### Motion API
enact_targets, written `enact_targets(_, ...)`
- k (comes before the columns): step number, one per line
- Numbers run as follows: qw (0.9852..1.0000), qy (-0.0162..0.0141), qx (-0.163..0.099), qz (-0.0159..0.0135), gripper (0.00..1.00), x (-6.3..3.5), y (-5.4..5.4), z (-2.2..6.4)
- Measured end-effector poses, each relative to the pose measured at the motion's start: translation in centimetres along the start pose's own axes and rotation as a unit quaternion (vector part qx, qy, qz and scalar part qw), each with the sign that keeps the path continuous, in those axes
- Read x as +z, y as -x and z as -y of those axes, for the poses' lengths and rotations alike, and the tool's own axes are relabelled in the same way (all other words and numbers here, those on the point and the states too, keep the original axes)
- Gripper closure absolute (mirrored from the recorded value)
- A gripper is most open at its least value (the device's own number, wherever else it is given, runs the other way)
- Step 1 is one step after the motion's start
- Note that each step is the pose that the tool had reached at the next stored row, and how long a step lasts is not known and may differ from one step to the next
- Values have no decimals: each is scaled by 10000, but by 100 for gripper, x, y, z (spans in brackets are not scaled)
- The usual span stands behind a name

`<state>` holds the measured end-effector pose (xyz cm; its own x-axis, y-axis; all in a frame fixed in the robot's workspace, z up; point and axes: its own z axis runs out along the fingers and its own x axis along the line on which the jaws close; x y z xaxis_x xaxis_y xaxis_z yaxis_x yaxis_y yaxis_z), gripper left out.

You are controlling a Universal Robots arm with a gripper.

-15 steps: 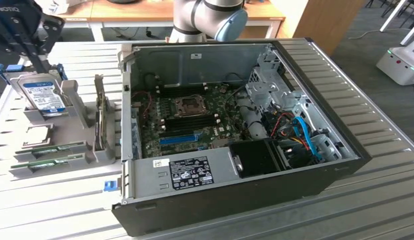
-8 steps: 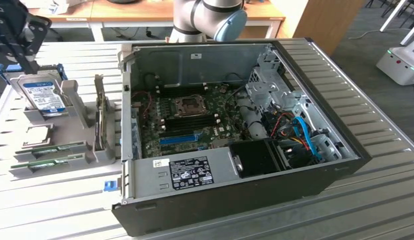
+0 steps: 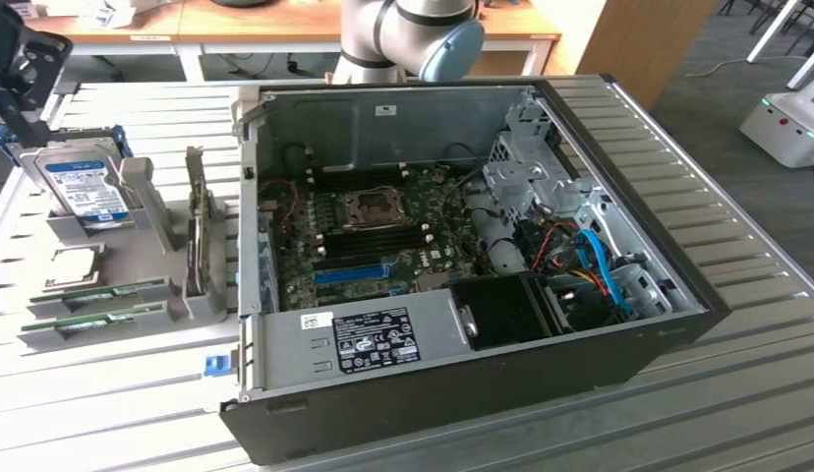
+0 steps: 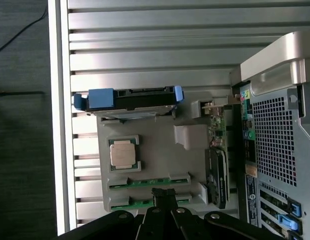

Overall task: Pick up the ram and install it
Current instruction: 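Reach for the ram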

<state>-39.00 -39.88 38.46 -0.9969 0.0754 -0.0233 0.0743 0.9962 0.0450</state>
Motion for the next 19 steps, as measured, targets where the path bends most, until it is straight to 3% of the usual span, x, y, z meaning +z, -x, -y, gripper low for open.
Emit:
enact_targets(3,10000,0,0,0,89,0,-59,5)
enact_targets(19,10000,0,0,0,89,-2,-40,55)
